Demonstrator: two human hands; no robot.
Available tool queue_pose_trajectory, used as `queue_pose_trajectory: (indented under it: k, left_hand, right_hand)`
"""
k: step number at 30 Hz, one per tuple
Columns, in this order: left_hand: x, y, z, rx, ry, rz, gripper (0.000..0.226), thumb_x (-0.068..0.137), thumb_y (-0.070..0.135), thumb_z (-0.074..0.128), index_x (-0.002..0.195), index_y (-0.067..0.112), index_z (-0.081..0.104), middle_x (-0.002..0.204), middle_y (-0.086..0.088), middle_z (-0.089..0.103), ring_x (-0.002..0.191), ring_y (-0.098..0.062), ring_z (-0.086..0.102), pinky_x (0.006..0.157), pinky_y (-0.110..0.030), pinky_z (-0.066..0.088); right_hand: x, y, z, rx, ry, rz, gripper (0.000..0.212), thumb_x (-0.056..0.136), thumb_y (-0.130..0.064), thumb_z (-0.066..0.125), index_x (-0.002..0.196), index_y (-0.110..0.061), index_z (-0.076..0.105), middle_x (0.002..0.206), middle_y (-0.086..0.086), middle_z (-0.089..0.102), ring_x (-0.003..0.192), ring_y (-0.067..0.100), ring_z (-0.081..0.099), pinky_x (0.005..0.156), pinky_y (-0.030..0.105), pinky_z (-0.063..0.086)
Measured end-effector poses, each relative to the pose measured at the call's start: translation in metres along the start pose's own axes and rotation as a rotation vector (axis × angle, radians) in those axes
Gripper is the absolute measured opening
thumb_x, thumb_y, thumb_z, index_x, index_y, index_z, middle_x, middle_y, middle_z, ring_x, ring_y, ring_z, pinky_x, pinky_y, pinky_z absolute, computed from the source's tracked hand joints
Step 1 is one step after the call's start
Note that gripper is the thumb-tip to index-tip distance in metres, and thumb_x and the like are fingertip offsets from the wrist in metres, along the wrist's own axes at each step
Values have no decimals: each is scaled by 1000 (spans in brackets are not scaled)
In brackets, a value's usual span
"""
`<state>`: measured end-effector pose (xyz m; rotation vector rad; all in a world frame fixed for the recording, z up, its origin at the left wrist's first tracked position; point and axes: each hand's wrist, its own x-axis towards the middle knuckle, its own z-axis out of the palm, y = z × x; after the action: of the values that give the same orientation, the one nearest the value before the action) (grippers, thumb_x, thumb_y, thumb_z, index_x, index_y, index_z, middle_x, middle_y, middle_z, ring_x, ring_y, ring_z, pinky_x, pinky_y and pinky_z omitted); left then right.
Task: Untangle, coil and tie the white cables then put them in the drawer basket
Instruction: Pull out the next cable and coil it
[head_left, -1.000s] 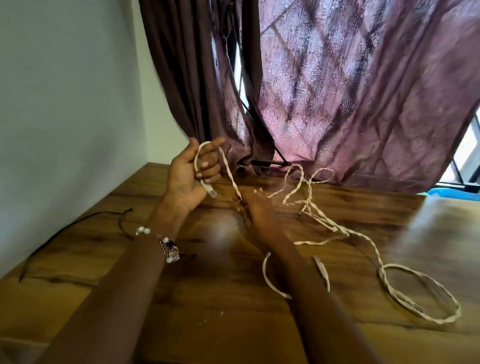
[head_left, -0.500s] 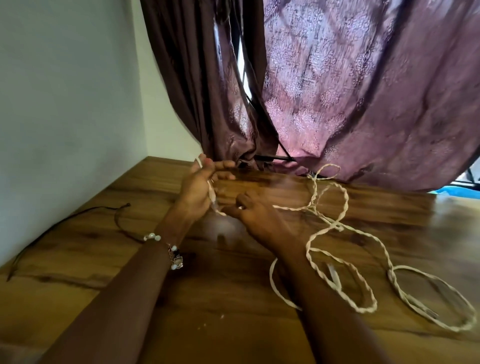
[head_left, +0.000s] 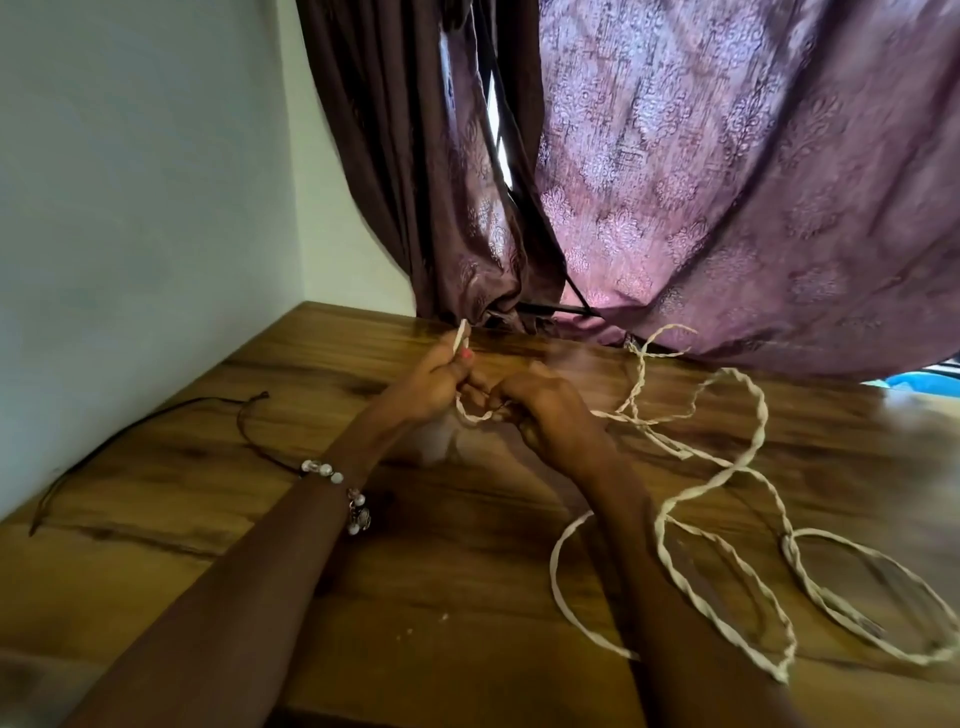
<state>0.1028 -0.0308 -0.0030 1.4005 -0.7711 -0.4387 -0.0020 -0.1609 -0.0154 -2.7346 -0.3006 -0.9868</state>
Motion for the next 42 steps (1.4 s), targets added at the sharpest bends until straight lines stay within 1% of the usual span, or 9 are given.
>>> queue_pose_trajectory:
  k: [4,12,18,23,29,32,35,39,42]
  left_hand:
    - [-7,6,-2,9,-66,59,35,103,10,28,133,-4,39,64,-2,66,50,-3,63,49,-14,49]
    - [-28,8,9,213,-299,-8,48,104,29,23,71,8,51,51,-3,52,33,-4,41,35,-14,31]
    - [-22,7,-2,105,-443,-148,52,102,39,30,80,1,58,43,1,26,34,-5,17,40,-10,18]
    - [-22,13,-21,-417,-535,-248,40,90,49,45,67,16,48,40,7,22,29,-3,14,36,-9,18]
    - [-12,8,-30,-1074,-762,-171,44,99,41,28,92,6,52,49,1,32,37,-10,29,40,-24,29]
    - [-10,7,-40,-1231,-691,-58,44,100,37,27,102,0,51,52,-3,35,41,-14,33,44,-27,29]
    - [-10,10,-54,-1298,-549,36,41,100,34,32,101,-1,54,48,-4,37,39,-11,29,41,-25,28]
    - [-12,15,-46,-1064,-142,91,28,97,34,35,89,14,52,49,3,45,28,-3,24,32,-16,20]
    - [-11,17,-33,-722,43,97,46,104,32,27,76,16,60,55,1,59,32,-3,40,33,-14,27]
  right_hand:
    - [1,-2,-5,90,38,-19,7,71,-9,74,78,-6,71,77,6,69,75,10,51,69,6,32]
    - [5,-7,-9,188,206,70,41,61,-12,85,90,-9,57,85,2,55,71,6,45,64,10,35]
    - [0,4,-24,200,155,160,43,65,-18,86,94,-10,56,82,-1,56,60,2,48,59,7,37]
    - [-10,25,-24,-323,82,172,18,75,-21,77,86,-17,63,75,8,68,70,30,65,69,42,48]
    - [-15,22,-20,-529,-115,394,23,98,-24,45,118,-14,52,106,13,67,101,35,60,93,45,33]
    - [-17,13,-23,-630,-355,575,41,96,-22,36,137,-22,32,133,16,46,131,36,35,110,61,10]
    - [-16,3,-29,-622,-519,503,49,94,-22,38,141,-22,29,134,16,43,126,39,40,105,55,28]
    - [0,-21,-28,-641,-441,214,46,96,-19,28,140,-20,42,125,11,52,119,34,47,92,41,37]
    - [7,-37,-23,-557,-212,-107,49,80,-19,28,98,-15,73,89,4,67,91,29,59,69,36,43]
